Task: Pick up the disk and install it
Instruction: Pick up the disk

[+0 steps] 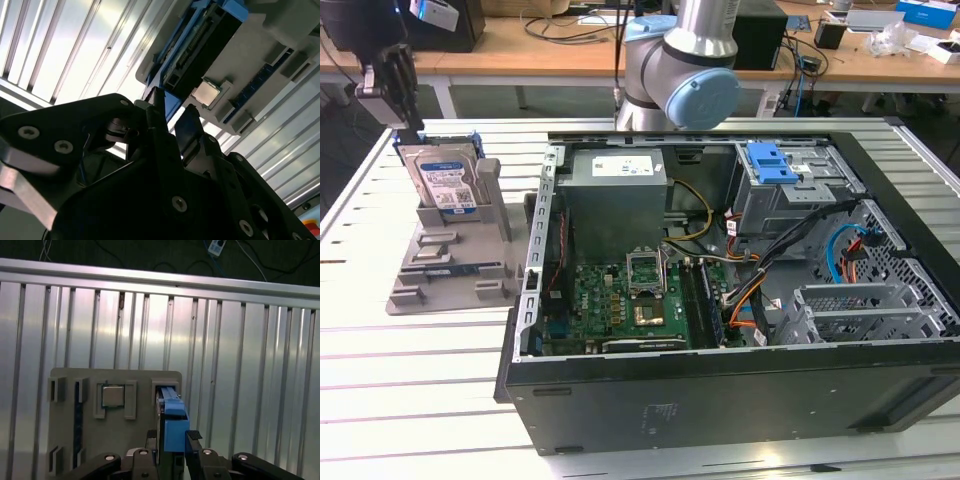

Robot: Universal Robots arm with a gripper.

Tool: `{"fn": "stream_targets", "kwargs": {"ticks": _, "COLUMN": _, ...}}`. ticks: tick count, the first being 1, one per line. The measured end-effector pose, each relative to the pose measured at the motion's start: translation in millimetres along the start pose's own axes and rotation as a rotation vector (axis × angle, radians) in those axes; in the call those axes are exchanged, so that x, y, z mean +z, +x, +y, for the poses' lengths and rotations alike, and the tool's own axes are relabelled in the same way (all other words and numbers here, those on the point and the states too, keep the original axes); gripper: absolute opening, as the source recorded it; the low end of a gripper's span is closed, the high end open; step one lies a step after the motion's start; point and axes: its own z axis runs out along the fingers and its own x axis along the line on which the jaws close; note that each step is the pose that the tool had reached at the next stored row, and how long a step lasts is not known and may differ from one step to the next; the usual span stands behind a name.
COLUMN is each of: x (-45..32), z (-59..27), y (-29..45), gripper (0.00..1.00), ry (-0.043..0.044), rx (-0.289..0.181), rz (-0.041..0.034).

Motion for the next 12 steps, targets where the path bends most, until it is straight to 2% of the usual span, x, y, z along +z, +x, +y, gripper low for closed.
{"fn": "stream_targets", "kwargs": {"ticks": 6, "x": 7.2, "z": -0.3, "y": -0.8, "gripper": 0.36, "ry": 0.0003, "rx": 0.018, "rz": 0.0003}}
{"fn": "stream_targets", "kwargs": {"ticks": 10, "x": 7.4, "z": -0.2, "y": -0.9, "gripper": 0.36, "ry": 0.0002, "rx": 0.018, "rz": 0.0001}}
{"fn": "stream_targets", "kwargs": {"ticks": 11, "x": 7.4, "z": -0.2, "y": -0.9, "gripper": 0.37, "ry": 0.0002, "rx": 0.018, "rz": 0.0001}}
{"fn": "stream_targets", "kwargs": {"ticks": 12, "x": 7.4, "z": -0.2, "y": -0.9, "gripper": 0.43, "ry": 0.0002, "rx": 0.018, "rz": 0.0002}}
